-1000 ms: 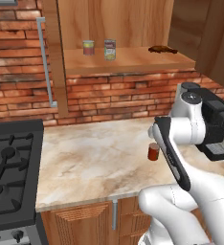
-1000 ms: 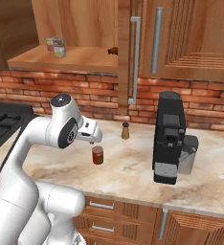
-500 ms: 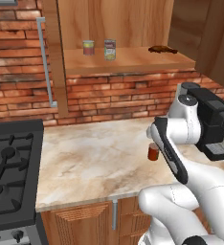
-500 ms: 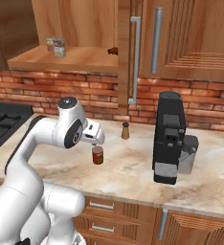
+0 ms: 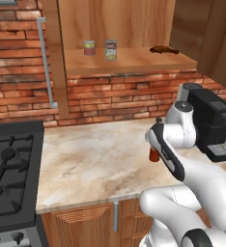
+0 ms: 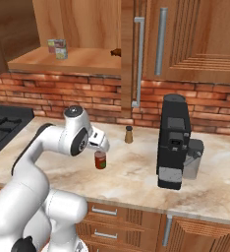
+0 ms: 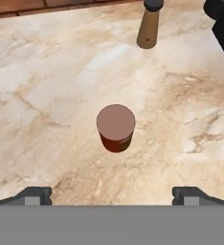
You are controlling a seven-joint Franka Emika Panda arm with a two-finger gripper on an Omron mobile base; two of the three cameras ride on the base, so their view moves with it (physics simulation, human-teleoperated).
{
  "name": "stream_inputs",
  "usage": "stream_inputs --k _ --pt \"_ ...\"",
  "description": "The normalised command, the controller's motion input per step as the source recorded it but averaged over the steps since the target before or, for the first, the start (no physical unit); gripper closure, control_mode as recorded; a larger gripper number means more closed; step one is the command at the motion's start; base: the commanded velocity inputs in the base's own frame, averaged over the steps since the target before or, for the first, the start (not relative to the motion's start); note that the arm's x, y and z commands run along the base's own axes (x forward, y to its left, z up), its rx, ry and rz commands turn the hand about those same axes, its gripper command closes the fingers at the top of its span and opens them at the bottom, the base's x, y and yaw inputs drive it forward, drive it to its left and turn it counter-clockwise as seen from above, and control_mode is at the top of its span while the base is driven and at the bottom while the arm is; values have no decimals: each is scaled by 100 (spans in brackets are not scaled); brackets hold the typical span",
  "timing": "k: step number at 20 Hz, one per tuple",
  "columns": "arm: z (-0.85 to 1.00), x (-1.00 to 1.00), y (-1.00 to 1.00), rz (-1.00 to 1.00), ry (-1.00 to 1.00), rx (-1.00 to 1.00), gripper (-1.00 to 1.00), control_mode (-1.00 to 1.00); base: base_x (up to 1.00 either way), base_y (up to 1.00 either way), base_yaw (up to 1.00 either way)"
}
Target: Pick the cans from the counter and place them in their designated side in the cabinet.
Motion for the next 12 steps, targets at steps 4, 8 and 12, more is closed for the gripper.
stream_inputs --k 4,8,12 --pt "-28 24 -6 -3 1 0 -100 -100 0 0 0" --pt "-27 26 -11 -3 1 0 -100 -100 0 0 0" --pt "-23 27 -9 -2 2 0 -100 -100 0 0 0"
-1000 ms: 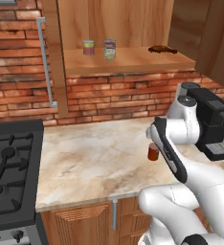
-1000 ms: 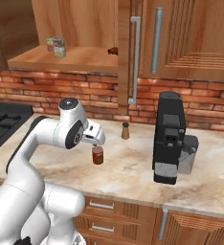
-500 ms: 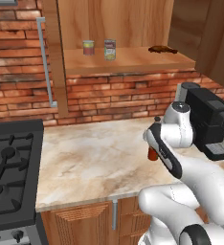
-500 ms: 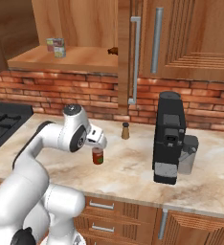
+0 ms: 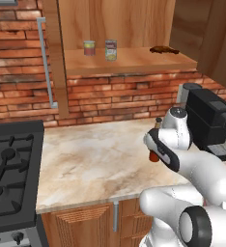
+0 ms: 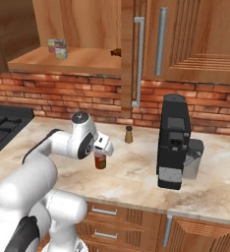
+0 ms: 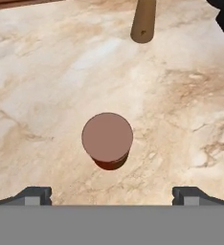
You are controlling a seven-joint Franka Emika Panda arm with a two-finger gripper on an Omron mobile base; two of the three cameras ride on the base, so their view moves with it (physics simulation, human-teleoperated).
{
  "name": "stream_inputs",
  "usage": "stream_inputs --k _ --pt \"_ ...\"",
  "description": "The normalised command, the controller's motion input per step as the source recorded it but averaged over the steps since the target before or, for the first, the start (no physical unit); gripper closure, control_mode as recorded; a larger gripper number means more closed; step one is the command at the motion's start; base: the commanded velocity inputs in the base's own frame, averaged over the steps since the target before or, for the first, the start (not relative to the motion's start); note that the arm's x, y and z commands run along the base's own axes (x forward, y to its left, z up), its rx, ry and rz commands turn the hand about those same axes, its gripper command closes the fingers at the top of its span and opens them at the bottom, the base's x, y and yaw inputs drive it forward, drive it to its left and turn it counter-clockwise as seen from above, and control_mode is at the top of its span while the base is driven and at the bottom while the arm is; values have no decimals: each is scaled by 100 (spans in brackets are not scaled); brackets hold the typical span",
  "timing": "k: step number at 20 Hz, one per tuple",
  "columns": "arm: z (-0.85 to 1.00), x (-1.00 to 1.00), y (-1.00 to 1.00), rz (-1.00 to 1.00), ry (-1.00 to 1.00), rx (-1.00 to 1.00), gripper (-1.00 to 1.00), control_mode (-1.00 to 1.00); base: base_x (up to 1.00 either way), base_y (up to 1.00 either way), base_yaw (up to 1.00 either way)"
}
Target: Pick the cans from the counter and place them in their designated side in the cabinet.
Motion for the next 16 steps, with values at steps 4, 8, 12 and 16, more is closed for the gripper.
stream_inputs --k 4,8,12,16 --pt "-23 27 -1 -2 7 3 -100 -100 0 0 0" --pt "-20 27 -2 -2 7 2 -100 -100 0 0 0" --pt "-23 22 -6 -2 3 0 -100 -100 0 0 0" --pt "-27 22 -5 -2 3 0 -100 -100 0 0 0"
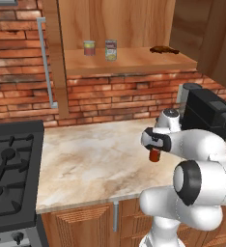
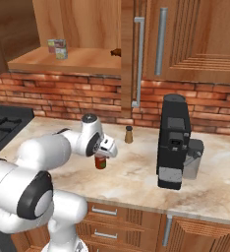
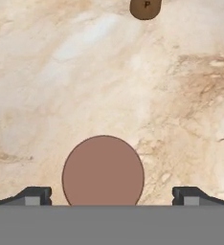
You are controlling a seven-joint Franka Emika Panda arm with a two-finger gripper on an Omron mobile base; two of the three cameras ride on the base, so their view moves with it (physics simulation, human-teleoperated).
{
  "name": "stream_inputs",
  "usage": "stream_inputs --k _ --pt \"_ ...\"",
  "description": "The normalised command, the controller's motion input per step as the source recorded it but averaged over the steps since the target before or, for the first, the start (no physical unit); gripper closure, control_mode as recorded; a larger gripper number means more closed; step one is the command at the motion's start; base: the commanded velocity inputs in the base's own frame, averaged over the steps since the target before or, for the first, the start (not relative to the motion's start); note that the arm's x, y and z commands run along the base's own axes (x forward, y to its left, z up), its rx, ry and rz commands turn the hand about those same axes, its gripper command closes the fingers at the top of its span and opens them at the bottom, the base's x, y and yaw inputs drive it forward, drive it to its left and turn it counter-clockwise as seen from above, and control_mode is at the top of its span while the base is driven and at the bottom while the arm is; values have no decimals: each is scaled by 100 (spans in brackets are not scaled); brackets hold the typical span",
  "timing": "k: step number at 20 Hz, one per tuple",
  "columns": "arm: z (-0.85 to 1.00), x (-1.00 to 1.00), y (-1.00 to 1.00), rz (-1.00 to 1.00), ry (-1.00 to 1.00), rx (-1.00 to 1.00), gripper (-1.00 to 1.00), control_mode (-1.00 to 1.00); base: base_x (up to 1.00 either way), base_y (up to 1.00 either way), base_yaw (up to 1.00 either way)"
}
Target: Pick the cans from the counter and place them in their designated side in the cabinet.
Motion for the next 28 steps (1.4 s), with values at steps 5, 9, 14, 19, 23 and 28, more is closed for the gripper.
stream_inputs --k 5,9,14,19,23,28 --pt "-32 22 -1 -2 4 0 -100 -100 0 0 0" --pt "-30 22 -2 -2 3 0 -100 -100 0 0 0" --pt "-21 18 -1 -2 3 0 100 -100 0 0 0" --pt "7 1 -11 -4 1 2 100 -100 0 0 0" --pt "54 0 1 -2 0 5 100 -100 0 0 0" --pt "70 0 10 0 0 7 100 -100 0 0 0"
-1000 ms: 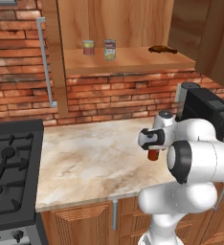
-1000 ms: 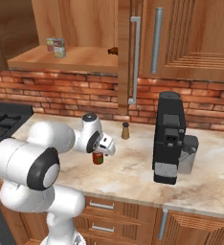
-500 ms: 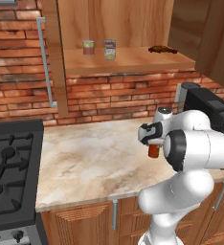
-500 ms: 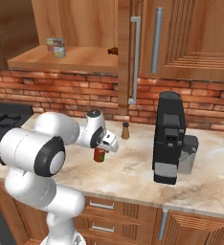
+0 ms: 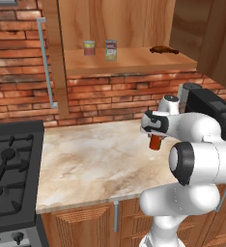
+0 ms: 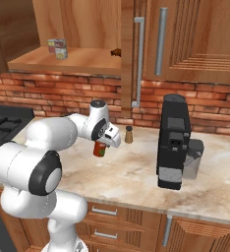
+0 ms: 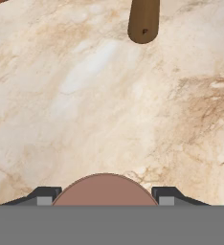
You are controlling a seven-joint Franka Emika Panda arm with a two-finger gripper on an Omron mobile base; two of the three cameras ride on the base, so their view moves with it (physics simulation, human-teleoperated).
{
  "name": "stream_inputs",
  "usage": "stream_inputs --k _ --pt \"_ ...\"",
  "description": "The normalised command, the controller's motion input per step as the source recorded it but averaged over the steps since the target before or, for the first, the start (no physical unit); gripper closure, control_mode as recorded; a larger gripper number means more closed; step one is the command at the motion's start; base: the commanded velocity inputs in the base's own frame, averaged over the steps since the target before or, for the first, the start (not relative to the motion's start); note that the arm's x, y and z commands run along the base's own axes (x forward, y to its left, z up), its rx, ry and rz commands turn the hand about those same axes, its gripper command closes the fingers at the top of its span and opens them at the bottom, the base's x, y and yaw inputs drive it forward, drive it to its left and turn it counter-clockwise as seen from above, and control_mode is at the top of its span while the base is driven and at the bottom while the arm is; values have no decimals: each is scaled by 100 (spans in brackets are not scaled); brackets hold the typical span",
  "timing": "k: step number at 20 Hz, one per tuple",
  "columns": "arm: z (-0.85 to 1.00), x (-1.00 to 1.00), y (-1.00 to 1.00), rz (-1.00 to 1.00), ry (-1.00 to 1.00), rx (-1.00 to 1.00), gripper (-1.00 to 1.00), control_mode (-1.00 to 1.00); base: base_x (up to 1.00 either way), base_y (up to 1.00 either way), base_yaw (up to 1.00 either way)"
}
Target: Pick the cans from the counter and place them in their designated side in the cabinet.
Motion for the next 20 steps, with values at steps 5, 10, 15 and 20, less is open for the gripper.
stream_inputs --k 5,10,15,20 --pt "64 0 21 0 -2 3 100 -100 0 0 0" --pt "55 -10 22 0 -7 0 100 -100 0 0 0" --pt "52 -22 21 0 -10 0 100 -100 0 0 0" --pt "48 -32 14 2 -12 0 100 -100 0 0 0"
